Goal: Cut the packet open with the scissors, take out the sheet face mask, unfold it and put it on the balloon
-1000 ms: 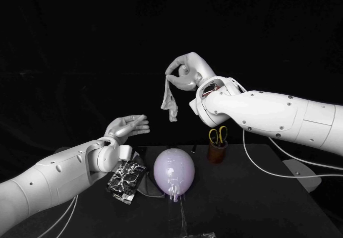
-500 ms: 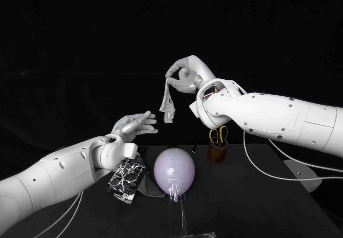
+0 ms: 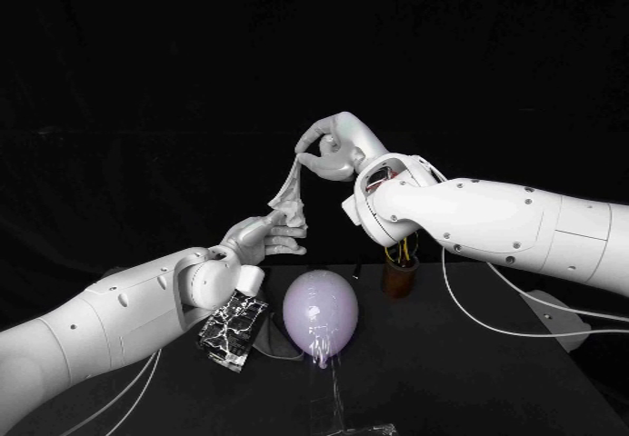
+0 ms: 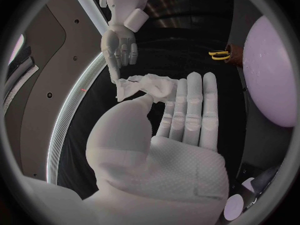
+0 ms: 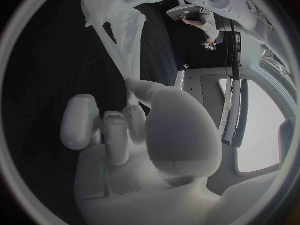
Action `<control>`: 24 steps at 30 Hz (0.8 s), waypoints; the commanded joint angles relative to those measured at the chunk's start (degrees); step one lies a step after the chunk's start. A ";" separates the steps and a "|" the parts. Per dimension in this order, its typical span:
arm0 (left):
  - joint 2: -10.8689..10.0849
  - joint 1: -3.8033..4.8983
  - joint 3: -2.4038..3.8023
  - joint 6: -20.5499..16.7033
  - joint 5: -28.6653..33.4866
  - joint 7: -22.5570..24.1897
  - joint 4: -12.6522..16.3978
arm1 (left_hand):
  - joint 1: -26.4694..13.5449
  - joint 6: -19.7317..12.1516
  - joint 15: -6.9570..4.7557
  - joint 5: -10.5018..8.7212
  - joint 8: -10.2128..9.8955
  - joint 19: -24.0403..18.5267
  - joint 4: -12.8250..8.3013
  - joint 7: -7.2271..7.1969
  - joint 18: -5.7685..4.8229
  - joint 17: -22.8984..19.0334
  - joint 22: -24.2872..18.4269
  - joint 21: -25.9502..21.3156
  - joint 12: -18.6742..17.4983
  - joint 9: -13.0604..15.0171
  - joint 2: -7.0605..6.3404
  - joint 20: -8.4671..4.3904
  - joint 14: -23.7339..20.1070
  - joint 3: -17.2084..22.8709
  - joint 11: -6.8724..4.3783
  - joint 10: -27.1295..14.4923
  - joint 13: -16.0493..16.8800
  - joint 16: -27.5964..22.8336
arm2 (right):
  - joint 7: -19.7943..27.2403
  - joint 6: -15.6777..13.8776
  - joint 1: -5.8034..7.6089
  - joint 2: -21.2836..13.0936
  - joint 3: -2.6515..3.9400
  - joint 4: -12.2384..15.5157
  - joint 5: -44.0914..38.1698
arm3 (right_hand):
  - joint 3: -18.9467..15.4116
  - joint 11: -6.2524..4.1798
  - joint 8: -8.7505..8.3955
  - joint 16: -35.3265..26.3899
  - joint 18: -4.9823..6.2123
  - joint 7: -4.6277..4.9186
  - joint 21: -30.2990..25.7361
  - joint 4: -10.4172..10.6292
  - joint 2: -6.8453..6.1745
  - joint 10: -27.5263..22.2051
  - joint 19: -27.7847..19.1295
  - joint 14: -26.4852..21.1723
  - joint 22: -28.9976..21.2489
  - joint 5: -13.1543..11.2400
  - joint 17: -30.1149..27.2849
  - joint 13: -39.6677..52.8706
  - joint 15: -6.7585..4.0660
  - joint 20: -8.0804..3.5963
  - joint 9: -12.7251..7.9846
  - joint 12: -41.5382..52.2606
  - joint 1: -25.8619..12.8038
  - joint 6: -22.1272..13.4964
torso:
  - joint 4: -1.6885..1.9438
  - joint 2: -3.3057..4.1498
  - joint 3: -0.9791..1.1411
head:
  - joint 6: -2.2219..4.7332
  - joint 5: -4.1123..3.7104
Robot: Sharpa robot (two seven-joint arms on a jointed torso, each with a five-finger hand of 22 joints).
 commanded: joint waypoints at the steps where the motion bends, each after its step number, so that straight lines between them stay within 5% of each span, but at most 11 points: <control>1: 0.42 0.19 0.09 3.12 -0.38 -2.67 0.54 | -0.91 -0.58 0.29 -0.07 -0.64 -0.45 0.07 0.56 0.12 0.25 0.10 0.36 -0.59 -0.04 0.12 -0.01 -0.72 -0.88 0.33 -0.73 0.06 0.28 | 1.00 1.02 -0.32 -0.25 -0.02 0.81 0.25 | 0.03 0.13 0.13 0.20 -0.27 0.01 -0.32 -0.22 0.39 0.49 0.33 6.10 9.67 0.32 15.05 4.99 -0.19 -0.26 0.10 -0.29 0.01 0.30 | -0.02 -0.04 0.01 | -0.09 0.21; 6: 0.50 0.22 0.09 3.79 0.87 -2.09 0.91 | -2.57 -1.26 0.69 -0.09 -1.24 -1.10 0.12 0.99 0.07 0.58 0.18 0.42 -1.21 -0.11 0.33 0.17 -1.52 -2.46 0.75 -1.55 0.13 0.10 | 1.02 1.34 -1.03 -0.13 -0.14 1.53 0.44 | 0.03 0.13 0.13 0.20 -0.27 0.01 -0.32 -0.22 0.39 0.49 0.33 6.10 9.67 0.32 15.05 4.99 -0.19 -0.26 0.10 -0.29 0.01 0.30 | -0.04 -0.04 0.06 | -0.14 0.21; 12: 0.29 0.22 0.09 4.79 3.47 -0.18 1.16 | -7.16 -1.73 1.17 -0.16 -1.77 -2.63 0.20 1.27 -0.01 0.81 0.08 0.09 -1.80 0.02 3.16 0.75 -3.43 -4.84 1.11 -2.20 0.43 -0.85 | 1.02 1.60 -1.66 0.18 -0.31 1.70 0.71 | 0.02 0.15 0.12 0.20 -0.25 0.02 -0.43 -0.23 0.44 0.46 0.30 6.10 9.65 0.32 15.05 4.96 -0.17 -0.26 0.10 -0.34 -0.05 0.28 | 0.04 -0.02 -0.02 | -0.15 0.04; 17: 0.27 0.23 0.08 5.12 4.23 0.03 1.13 | -7.55 -1.84 1.21 -0.09 -1.87 -2.76 0.14 1.30 0.02 0.87 0.09 0.09 -1.90 0.05 3.63 0.84 -3.53 -5.15 1.15 -2.31 0.48 -0.92 | 1.00 1.69 -1.88 0.14 -0.37 1.86 0.79 | 0.02 0.15 0.12 0.20 -0.25 0.02 -0.43 -0.23 0.44 0.46 0.30 6.10 9.65 0.32 15.05 4.96 -0.17 -0.26 0.10 -0.34 -0.05 0.28 | 0.01 -0.01 -0.07 | -0.24 0.02; 23: 0.29 0.23 0.08 5.26 4.39 -0.24 1.05 | -3.65 -1.96 1.26 -0.10 -2.05 -3.10 -0.16 1.32 0.12 1.18 0.15 0.22 -2.03 0.23 3.24 1.09 -3.72 -5.22 1.24 -2.42 0.79 -1.05 | 1.01 1.66 -2.03 0.11 -0.41 1.99 0.81 | 0.02 0.15 0.11 0.20 -0.23 0.02 -0.54 -0.23 0.47 0.40 0.27 6.10 9.62 0.32 15.05 4.87 -0.17 -0.25 0.09 -0.46 -0.08 0.26 | 0.05 -0.07 0.00 | -0.24 0.07; 24: 0.27 0.23 0.08 5.13 4.29 -0.23 1.01 | -0.44 -1.76 1.07 0.00 -1.95 -3.15 -1.27 1.13 0.16 1.30 0.19 0.32 -1.88 0.36 2.94 1.14 -3.72 -4.57 1.05 -2.13 0.99 -1.06 | 1.03 1.65 -2.06 0.10 -0.41 2.04 0.81 | 0.02 0.15 0.11 0.20 -0.23 0.02 -0.54 -0.23 0.47 0.40 0.27 6.10 9.62 0.32 15.05 4.87 -0.17 -0.25 0.09 -0.46 -0.08 0.26 | 0.04 -0.05 0.01 | -0.23 0.06</control>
